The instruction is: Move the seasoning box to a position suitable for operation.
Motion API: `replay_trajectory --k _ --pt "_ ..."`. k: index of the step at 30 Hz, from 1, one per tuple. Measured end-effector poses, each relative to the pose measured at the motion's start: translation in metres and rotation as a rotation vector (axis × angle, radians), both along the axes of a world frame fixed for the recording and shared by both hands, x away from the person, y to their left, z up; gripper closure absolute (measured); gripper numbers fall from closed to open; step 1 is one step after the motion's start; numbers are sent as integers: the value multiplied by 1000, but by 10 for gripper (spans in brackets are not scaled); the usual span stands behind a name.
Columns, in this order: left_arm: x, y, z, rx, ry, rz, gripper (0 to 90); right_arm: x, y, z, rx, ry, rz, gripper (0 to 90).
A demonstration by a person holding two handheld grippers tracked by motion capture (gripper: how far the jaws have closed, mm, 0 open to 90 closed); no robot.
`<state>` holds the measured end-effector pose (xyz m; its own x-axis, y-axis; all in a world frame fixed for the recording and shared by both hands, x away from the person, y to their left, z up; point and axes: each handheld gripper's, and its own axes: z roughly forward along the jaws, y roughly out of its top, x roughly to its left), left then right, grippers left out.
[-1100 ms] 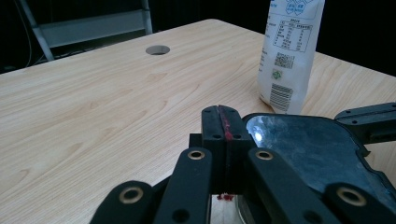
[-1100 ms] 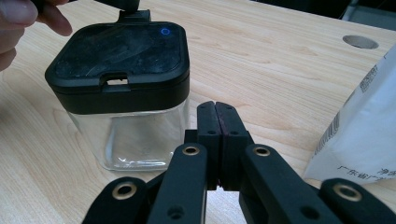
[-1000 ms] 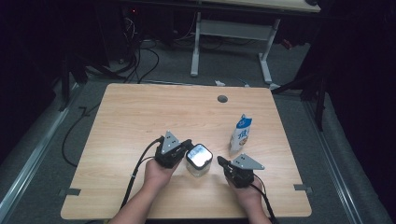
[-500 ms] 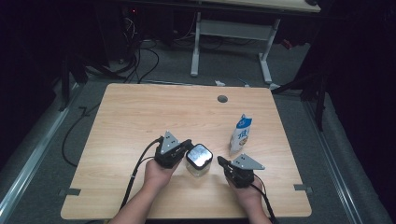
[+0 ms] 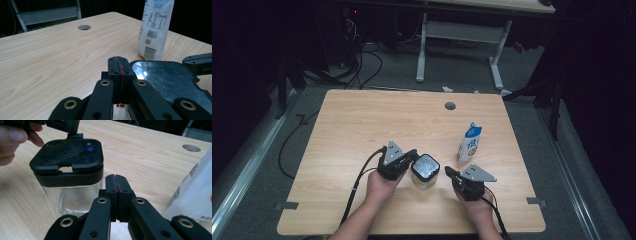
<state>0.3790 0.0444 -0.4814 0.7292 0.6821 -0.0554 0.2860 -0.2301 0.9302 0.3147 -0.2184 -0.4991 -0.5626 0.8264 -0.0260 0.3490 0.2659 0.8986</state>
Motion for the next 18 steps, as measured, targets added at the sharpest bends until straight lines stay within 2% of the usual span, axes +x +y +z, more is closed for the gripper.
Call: replay_trajectory --k 18 --pt "0 0 0 0 3 0 900 -2 6 2 -5 -10 26 900"
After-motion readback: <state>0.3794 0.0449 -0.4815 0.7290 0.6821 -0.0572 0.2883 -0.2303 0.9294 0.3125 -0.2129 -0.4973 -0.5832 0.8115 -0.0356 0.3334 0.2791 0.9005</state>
